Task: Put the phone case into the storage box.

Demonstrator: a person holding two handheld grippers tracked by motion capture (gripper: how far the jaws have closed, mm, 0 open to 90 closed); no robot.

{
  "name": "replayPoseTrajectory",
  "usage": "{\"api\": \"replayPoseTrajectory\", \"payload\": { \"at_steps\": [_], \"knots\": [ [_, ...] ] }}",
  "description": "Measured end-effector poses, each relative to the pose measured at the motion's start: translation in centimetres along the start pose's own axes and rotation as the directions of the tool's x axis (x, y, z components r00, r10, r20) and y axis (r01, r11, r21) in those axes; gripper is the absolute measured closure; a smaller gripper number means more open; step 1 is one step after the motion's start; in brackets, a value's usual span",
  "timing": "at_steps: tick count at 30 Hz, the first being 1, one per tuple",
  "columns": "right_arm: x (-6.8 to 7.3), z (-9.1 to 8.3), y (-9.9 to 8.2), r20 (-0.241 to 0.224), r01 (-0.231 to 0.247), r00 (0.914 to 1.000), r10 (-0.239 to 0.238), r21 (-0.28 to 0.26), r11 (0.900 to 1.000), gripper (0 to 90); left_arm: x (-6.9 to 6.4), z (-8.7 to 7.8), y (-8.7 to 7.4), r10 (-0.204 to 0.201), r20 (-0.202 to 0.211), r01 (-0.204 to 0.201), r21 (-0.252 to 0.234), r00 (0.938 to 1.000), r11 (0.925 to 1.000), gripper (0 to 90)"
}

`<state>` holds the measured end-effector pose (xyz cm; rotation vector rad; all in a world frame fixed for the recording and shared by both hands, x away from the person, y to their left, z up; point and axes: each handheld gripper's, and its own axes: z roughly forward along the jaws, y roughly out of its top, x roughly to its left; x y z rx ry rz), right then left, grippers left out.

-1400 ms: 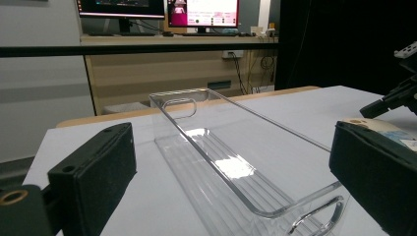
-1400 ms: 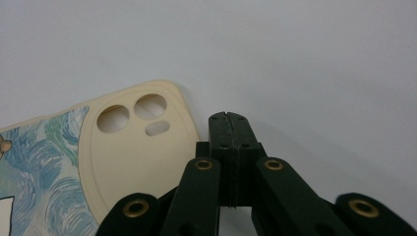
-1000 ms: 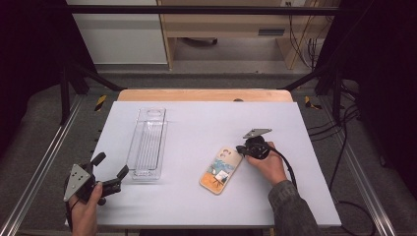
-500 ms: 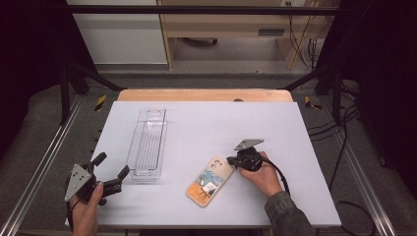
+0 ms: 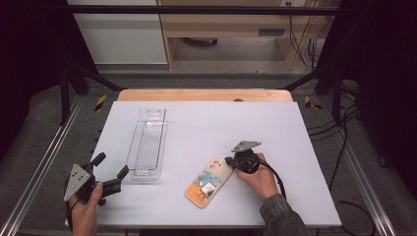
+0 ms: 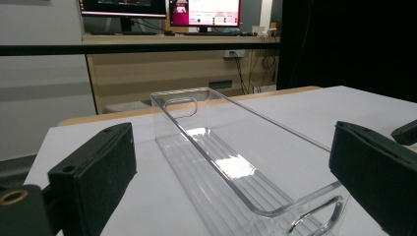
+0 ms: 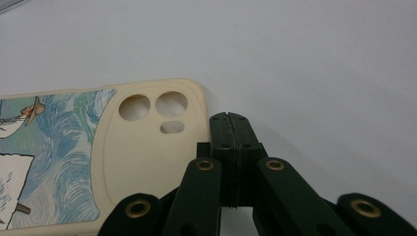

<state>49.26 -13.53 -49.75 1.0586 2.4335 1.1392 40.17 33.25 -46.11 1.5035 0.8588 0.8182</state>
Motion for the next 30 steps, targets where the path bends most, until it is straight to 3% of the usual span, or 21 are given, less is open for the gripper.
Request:
{"api": "replayPoseTrajectory", "payload": {
  "at_steps": [11,13,21,25,26,27,28,30],
  "knots": [
    [1.2,0.1,-0.1,-0.071,-0.006,0.9975,0.006,0.000,1.0000,90.0,0.1,0.1,0.0,0.003,-0.001,-0.003,0.006,1.0000,1.0000,3.5],
    [1.5,0.0,-0.1,-0.062,0.008,0.9981,-0.008,-0.005,1.0000,90.0,0.1,0.1,-0.1,0.000,-0.003,0.000,0.008,1.0000,1.0000,3.5],
    [1.5,-1.7,-1.2,-0.007,-0.048,0.9988,0.048,-0.123,0.9912,89.6,-0.2,0.1,0.0,0.004,0.001,-0.004,0.010,1.0000,0.9999,3.6],
    [1.4,-3.2,-1.8,0.043,-0.075,0.9953,0.087,-0.225,0.9714,74.9,-0.3,0.1,0.1,0.007,0.002,-0.007,0.013,1.0000,0.9999,3.5],
    [1.4,-3.6,-2.0,0.054,-0.080,0.9938,0.097,-0.250,0.9649,68.4,-0.3,0.1,0.1,0.008,0.003,-0.008,0.013,1.0000,0.9999,3.5],
    [1.4,-4.2,-2.3,0.082,-0.082,0.9908,0.108,-0.272,0.9587,54.4,-0.4,0.1,0.1,0.008,0.004,-0.008,0.013,1.0000,0.9999,3.5],
    [1.4,-4.2,-2.3,0.082,-0.082,0.9908,0.108,-0.272,0.9587,54.4,-0.4,0.1,0.2,0.009,0.006,-0.009,0.014,0.9999,0.9999,3.5],
    [1.3,-5.0,-2.8,0.101,-0.086,0.9875,0.121,-0.299,0.9504,43.1,-0.5,0.1,0.3,0.012,0.009,-0.012,0.016,0.9999,0.9998,3.4]
  ]
}}
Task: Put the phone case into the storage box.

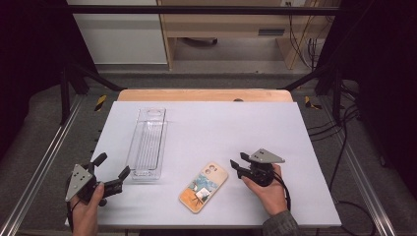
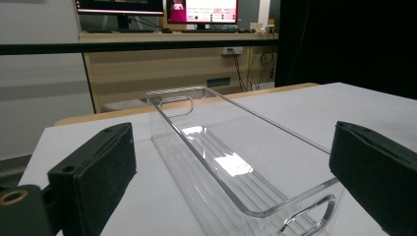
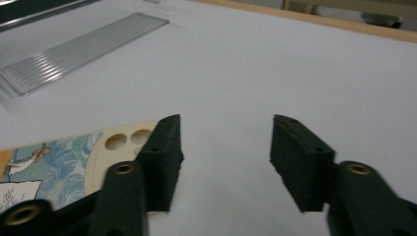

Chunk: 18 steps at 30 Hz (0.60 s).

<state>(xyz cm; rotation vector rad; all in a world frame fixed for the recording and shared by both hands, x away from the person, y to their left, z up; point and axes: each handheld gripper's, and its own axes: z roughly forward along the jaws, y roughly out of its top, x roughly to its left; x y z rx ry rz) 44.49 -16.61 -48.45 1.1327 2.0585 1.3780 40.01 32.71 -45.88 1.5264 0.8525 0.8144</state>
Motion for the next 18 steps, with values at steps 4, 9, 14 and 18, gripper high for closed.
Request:
{"api": "replayPoseTrajectory", "payload": {
  "at_steps": [4,9,14,18],
  "knots": [
    [-0.4,-1.5,-0.4,0.055,-0.005,0.9985,0.008,-0.054,0.9985,25.0,-0.3,0.0,0.2,0.004,0.005,-0.004,0.005,1.0000,1.0000,3.2],
    [-1.2,-3.7,-0.7,0.119,-0.006,0.9926,0.022,-0.131,0.9914,12.7,-0.9,-0.1,0.7,0.023,0.010,-0.023,0.015,0.9997,0.9996,2.8],
    [-2.2,-5.1,-1.4,0.140,-0.024,0.9888,0.052,-0.193,0.9810,9.4,-2.0,0.2,1.7,0.037,0.028,-0.038,0.038,0.9989,0.9985,2.4],
    [-2.7,-5.7,-1.6,0.127,-0.037,0.9896,0.066,-0.218,0.9753,9.0,-3.6,0.9,2.8,0.052,0.059,-0.057,0.092,0.9969,0.9941,2.3]
  ]
}}
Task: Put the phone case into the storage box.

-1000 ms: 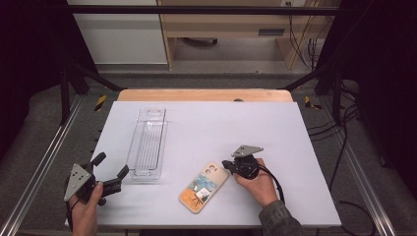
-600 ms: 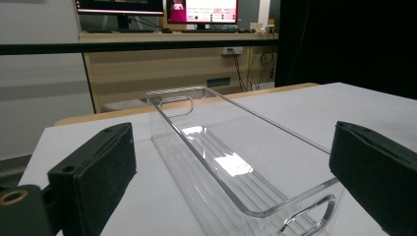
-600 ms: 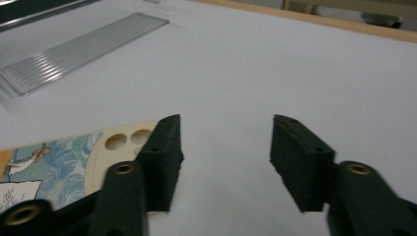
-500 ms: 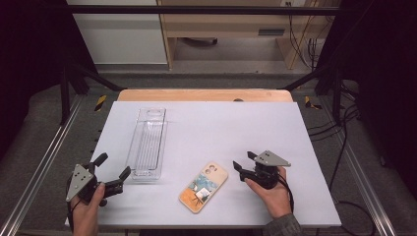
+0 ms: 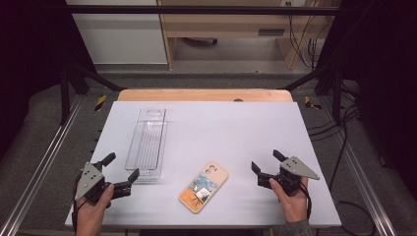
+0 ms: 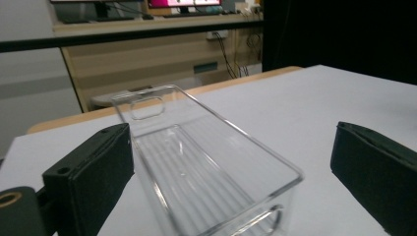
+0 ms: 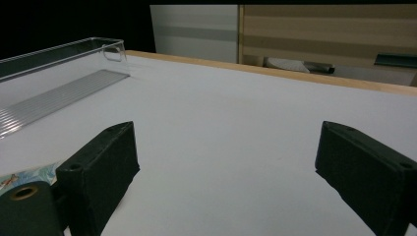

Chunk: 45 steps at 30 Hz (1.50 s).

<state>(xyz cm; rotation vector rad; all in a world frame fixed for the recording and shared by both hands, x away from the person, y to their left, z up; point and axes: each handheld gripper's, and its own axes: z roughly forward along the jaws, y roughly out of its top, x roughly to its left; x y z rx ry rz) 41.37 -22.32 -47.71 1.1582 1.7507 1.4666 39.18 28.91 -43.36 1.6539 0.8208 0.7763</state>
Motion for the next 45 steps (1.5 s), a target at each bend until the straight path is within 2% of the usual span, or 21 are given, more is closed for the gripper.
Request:
{"api": "replayPoseTrajectory", "payload": {
  "at_steps": [4,7,9,13,19,20,22,23,25,27,31,35,45],
  "knots": [
    [-0.1,-0.1,-0.2,0.000,0.013,0.9999,-0.013,-0.002,0.9999,10.2,-2.2,0.8,1.2,0.016,0.042,-0.018,0.051,0.9990,0.9986,2.3],
    [0.0,0.0,-0.4,-0.004,0.015,0.9999,-0.015,0.006,0.9999,10.6,-4.2,1.7,2.0,0.053,0.070,-0.060,0.098,0.9961,0.9934,2.3],
    [0.1,0.1,-0.4,0.004,0.036,0.9993,-0.036,0.012,0.9993,10.9,-5.4,2.4,2.3,0.063,0.101,-0.075,0.129,0.9930,0.9887,2.3],
    [0.3,0.1,-0.5,0.000,0.044,0.9990,-0.044,0.016,0.9989,10.8,-7.7,4.0,2.6,0.087,0.160,-0.118,0.193,0.9832,0.9740,2.3],
    [0.4,0.1,-0.5,0.007,0.051,0.9986,-0.052,0.020,0.9985,10.3,-10.1,6.0,2.2,0.099,0.222,-0.159,0.270,0.9699,0.9496,2.5],
    [0.3,0.1,-0.5,0.007,0.052,0.9986,-0.052,0.020,0.9984,10.2,-10.4,6.2,2.1,0.096,0.231,-0.161,0.282,0.9682,0.9458,2.6],
    [0.3,0.1,-0.5,0.007,0.050,0.9987,-0.050,0.022,0.9985,9.9,-10.9,6.7,2.0,0.050,0.253,-0.125,0.293,0.9661,0.9479,3.4],
    [0.3,0.1,-0.5,0.008,0.050,0.9987,-0.050,0.024,0.9985,9.9,-11.2,6.9,1.9,0.045,0.266,-0.128,0.303,0.9628,0.9442,3.5],
    [0.3,0.1,-0.6,0.011,0.049,0.9987,-0.049,0.025,0.9985,9.9,-11.6,7.2,1.8,0.060,0.265,-0.147,0.322,0.9624,0.9354,3.5],
    [0.2,0.2,-0.6,0.011,0.049,0.9987,-0.050,0.026,0.9984,9.9,-11.9,7.5,1.6,0.046,0.274,-0.141,0.337,0.9605,0.9309,3.4],
    [0.3,0.2,-0.6,0.009,0.048,0.9988,-0.048,0.029,0.9984,9.8,-12.7,8.0,1.3,0.045,0.291,-0.158,0.379,0.9558,0.9120,3.3],
    [0.4,0.2,-0.6,0.008,0.050,0.9987,-0.050,0.035,0.9982,9.7,-13.6,8.5,1.1,0.051,0.317,-0.182,0.402,0.9471,0.8974,3.3],
    [0.3,0.2,-0.7,0.005,0.041,0.9991,-0.042,0.038,0.9984,9.5,-14.7,9.3,0.5,0.056,0.341,-0.216,0.451,0.9383,0.8659,3.4]
  ]
}}
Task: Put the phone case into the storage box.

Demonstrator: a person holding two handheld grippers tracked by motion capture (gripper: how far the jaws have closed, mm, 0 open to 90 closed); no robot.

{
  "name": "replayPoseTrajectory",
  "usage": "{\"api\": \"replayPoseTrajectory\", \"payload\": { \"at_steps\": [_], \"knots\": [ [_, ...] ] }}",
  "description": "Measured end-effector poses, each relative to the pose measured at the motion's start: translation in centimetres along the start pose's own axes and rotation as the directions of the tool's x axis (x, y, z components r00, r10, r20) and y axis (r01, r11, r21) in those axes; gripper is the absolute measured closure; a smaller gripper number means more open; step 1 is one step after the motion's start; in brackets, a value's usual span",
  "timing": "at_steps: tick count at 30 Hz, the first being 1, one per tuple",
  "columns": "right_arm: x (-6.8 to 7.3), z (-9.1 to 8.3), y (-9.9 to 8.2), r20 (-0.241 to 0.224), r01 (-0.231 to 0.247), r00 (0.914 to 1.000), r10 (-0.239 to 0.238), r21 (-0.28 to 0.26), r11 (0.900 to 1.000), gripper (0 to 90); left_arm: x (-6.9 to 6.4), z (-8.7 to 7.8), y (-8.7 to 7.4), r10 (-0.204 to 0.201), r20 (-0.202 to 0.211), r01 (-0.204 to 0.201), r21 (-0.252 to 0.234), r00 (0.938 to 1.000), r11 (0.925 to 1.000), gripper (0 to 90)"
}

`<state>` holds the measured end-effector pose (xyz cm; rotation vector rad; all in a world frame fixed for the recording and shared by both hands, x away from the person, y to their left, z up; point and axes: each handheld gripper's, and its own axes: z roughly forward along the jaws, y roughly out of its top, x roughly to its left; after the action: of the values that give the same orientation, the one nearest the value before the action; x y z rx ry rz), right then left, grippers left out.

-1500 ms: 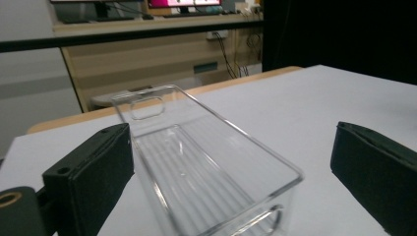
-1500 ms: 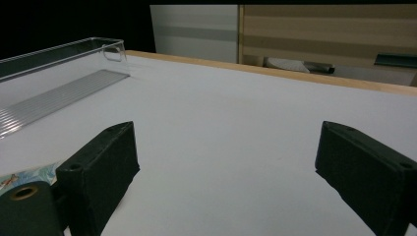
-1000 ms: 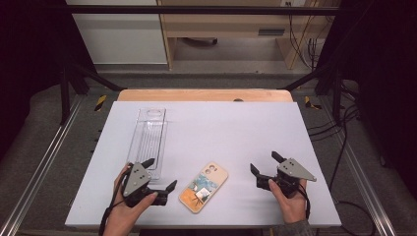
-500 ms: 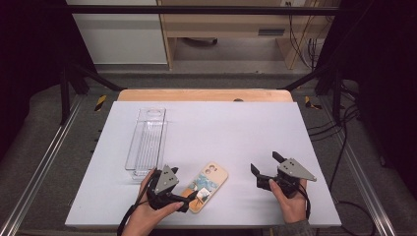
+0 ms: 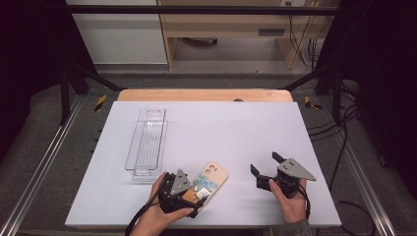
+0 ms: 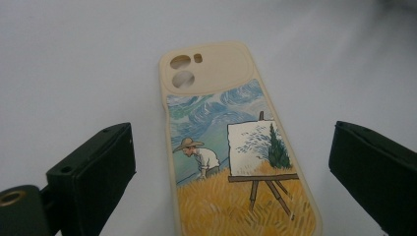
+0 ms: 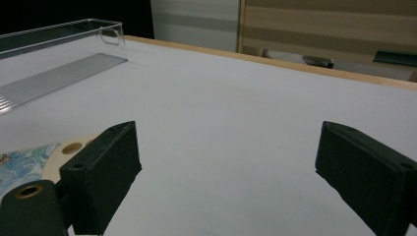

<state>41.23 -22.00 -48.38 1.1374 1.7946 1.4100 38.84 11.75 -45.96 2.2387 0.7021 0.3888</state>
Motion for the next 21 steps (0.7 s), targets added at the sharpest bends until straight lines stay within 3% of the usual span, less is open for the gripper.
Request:
{"api": "replayPoseTrajectory", "payload": {
  "at_steps": [21],
  "knots": [
    [0.0,0.0,0.0,-0.009,-0.014,0.9999,0.015,0.001,0.9999,9.3,-0.4,1.3,-0.1,-0.005,0.000,0.005,0.104,1.0000,0.9946,3.5]
  ]
}}
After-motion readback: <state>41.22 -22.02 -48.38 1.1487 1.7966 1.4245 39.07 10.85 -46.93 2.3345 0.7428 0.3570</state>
